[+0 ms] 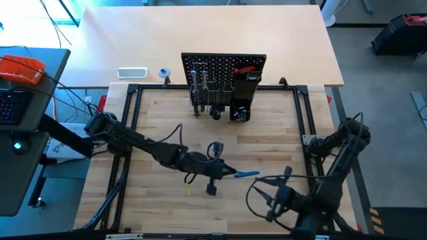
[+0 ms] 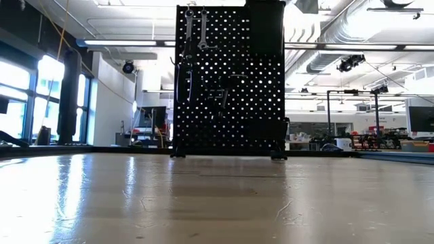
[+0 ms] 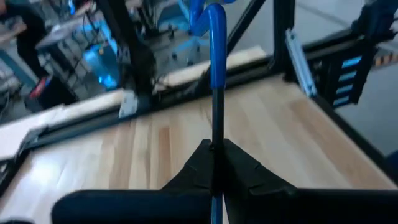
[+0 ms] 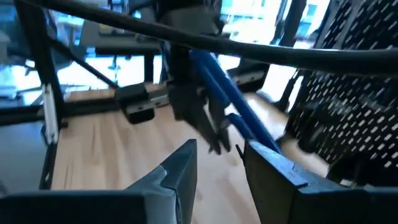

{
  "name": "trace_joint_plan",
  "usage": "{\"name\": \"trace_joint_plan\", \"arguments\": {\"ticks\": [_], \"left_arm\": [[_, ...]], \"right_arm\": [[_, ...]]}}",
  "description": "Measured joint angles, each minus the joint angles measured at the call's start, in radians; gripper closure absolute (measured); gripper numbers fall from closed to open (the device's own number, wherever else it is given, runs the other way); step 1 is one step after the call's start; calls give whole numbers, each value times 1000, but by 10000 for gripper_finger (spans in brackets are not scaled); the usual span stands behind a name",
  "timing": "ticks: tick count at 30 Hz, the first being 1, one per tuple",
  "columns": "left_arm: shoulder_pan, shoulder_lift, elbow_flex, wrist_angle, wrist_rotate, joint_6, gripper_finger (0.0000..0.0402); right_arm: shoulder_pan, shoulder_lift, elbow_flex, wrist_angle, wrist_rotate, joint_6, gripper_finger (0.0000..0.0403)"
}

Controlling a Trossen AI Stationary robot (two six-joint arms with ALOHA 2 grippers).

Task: Hang tools onto peg board
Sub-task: Hang the blue pick tool onto the peg board

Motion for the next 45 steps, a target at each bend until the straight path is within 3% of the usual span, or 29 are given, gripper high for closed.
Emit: {"name": "trace_joint_plan", "arguments": {"ticks": [5, 18, 24, 31, 36, 41, 45], "left_arm": [[0, 0, 0, 103, 58, 26, 401], [4, 64, 0, 478, 257, 45, 401], [4, 107, -1, 672, 326, 45, 401], [3, 105, -1, 810, 374, 44, 401], [4, 105, -1, 826, 385, 28, 401], [3, 120, 0, 817, 383, 26, 401], [-3, 123, 0, 835, 381, 29, 401]], "right_arm": [[42, 0, 0, -2, 105, -3, 276], [20, 0, 0, 167, 139, -188, 276], [-12, 6, 0, 210, 52, -224, 276], [-18, 16, 0, 235, 43, -228, 276], [-52, 16, 0, 283, -4, -291, 276], [-102, 16, 0, 467, -104, -508, 277], [-128, 16, 0, 494, -140, -534, 277]]}}
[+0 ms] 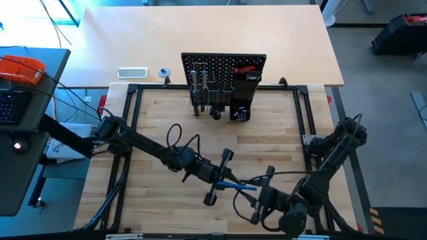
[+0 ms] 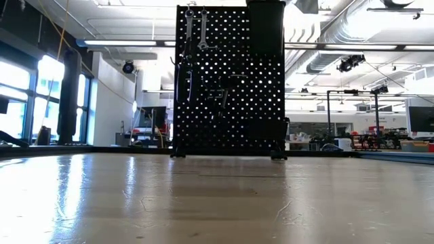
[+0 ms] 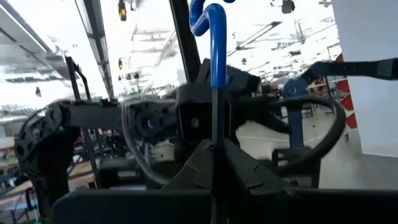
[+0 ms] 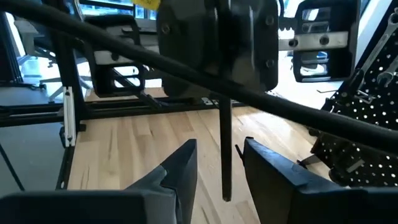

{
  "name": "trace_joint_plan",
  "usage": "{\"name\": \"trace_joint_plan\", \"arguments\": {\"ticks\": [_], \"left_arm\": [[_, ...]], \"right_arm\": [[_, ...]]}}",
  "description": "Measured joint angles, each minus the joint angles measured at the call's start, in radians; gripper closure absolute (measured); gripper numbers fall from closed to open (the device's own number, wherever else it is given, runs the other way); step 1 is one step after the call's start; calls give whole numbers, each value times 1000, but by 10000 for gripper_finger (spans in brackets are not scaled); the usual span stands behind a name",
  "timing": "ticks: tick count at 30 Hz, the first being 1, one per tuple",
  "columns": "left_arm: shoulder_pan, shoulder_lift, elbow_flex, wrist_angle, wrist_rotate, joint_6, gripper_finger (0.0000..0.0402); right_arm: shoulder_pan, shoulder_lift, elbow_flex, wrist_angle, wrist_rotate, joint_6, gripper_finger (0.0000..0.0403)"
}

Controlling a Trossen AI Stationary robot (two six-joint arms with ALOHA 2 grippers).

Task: Hang tools onto peg board
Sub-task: Hang the blue pick tool onto the peg board

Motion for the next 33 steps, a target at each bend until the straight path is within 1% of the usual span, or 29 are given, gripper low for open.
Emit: {"name": "trace_joint_plan", "arguments": {"ticks": [3, 5, 12, 14, 19, 22, 28, 33], "left_arm": [[-4, 0, 0, 9, -1, 11, 402], [-4, 0, 0, 8, -1, 16, 402], [-4, 0, 0, -8, 2, 16, 401], [-4, 0, 0, -9, 0, 14, 401], [-4, 0, 0, -10, 0, 8, 401], [-4, 0, 0, -18, -1, -15, 390], [-4, -1, 0, -55, -1, -25, 344], [0, -34, 0, -144, -6, -26, 304]], "right_arm": [[-12, 0, 0, -6, -19, 10, 286], [-13, 0, 0, -5, -21, 11, 300], [3, 0, 0, -15, -20, 15, 381], [7, 0, 0, -22, -19, 11, 393], [7, 1, 0, -24, -17, 15, 394], [7, 1, 0, -30, -18, 21, 398], [12, 1, 0, -74, -19, 86, 399], [34, 1, 0, -120, 2, 153, 400]]}}
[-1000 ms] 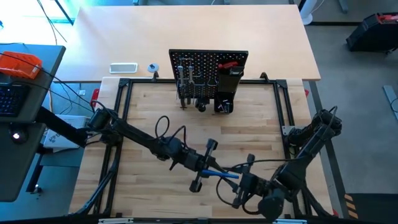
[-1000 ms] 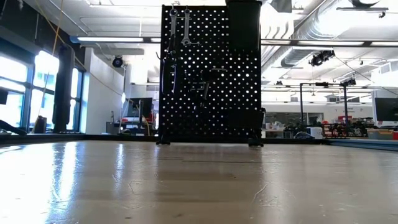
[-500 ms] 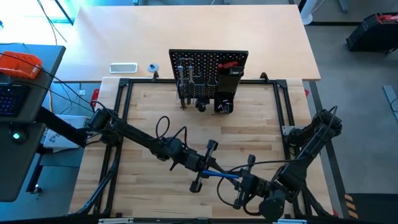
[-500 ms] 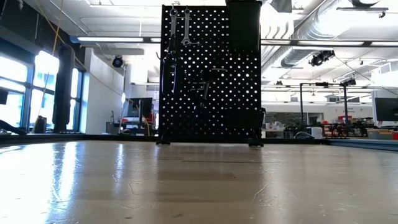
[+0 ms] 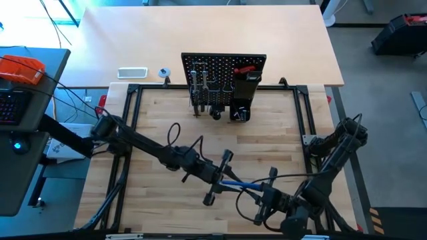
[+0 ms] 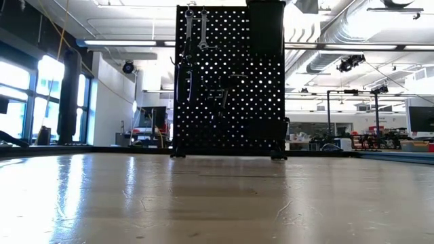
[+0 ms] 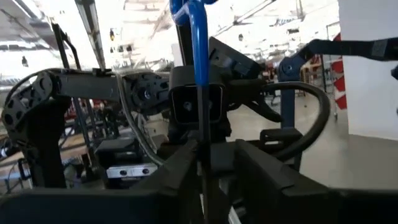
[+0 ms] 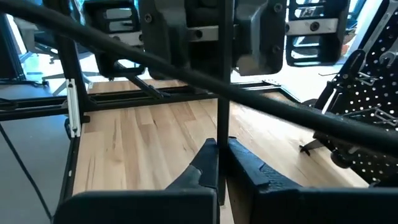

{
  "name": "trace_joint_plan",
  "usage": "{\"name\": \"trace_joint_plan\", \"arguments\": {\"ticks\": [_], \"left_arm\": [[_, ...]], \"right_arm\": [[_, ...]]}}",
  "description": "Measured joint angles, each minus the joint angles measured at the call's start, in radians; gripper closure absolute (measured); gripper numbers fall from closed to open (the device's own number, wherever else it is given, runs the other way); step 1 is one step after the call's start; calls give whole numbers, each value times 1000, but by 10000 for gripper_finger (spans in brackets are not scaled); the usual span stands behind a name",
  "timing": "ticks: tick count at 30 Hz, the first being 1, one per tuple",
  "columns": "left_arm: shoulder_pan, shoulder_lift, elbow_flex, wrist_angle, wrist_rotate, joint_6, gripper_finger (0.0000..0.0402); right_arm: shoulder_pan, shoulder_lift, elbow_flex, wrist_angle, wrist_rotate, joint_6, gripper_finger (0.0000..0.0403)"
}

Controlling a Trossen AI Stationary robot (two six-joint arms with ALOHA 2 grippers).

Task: Hang tools onto peg board
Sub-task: Hang the blue pick tool onto the peg board

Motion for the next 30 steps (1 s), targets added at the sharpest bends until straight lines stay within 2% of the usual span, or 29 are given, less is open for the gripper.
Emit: {"name": "trace_joint_plan", "arguments": {"ticks": [8, 14, 19, 30], "left_arm": [[1, -120, 0, -230, -43, -3, 245], [-15, -247, 0, -408, -83, -21, 226], [-47, -282, 1, -440, -193, -11, 225], [-58, -270, 5, -431, -237, -8, 225]], "right_arm": [[19, 0, 0, -31, 3, 32, 402], [21, 0, 0, -96, -14, 99, 402], [9, 0, 0, -104, -32, 105, 402], [-42, 0, 0, -114, -86, 96, 402]]}}
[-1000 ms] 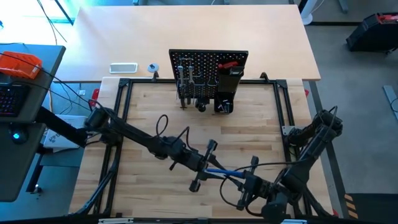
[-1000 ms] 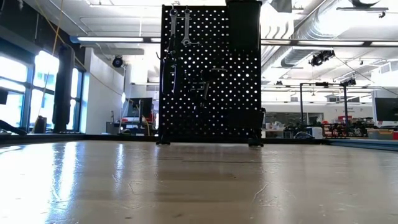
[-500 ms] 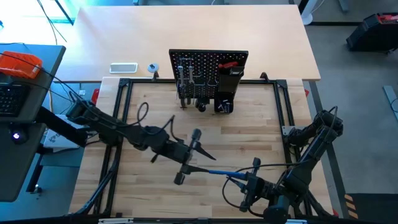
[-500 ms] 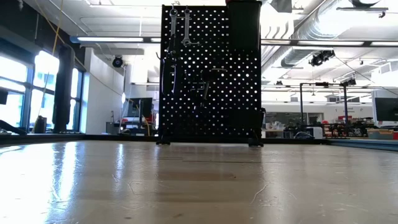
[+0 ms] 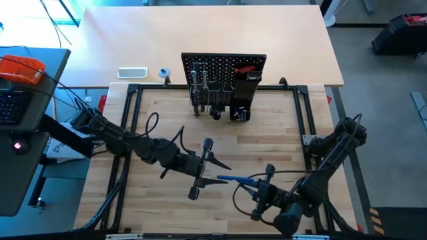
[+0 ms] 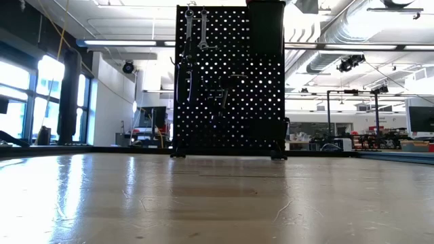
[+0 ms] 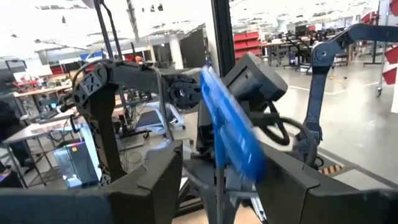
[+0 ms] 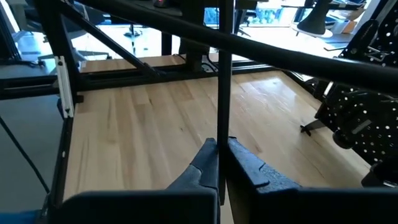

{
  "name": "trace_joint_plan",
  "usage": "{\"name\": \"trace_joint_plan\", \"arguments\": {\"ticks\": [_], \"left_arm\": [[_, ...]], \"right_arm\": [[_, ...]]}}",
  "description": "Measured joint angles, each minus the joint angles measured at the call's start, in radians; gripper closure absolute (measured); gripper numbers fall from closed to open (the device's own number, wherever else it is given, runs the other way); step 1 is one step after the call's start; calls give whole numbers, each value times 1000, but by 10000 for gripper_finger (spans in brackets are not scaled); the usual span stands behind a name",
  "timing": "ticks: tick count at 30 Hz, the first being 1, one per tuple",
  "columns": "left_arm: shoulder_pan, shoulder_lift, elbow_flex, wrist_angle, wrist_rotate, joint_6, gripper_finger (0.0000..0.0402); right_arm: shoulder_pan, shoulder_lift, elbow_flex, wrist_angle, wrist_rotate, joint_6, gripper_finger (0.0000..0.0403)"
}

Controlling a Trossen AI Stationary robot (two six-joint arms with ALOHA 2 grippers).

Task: Hang tools onto peg board
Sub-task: Hang the blue pick tool onto the peg board

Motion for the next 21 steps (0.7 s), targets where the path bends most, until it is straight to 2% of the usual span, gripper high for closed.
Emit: {"name": "trace_joint_plan", "arguments": {"ticks": [11, 21], "left_arm": [[-13, -1, 5, -12, -72, 12, 228], [-7, -1, 5, -3, -68, -3, 294]], "right_arm": [[-6, 0, 0, -74, 3, 66, 403], [-10, 0, 0, -74, 3, 66, 403]]}}
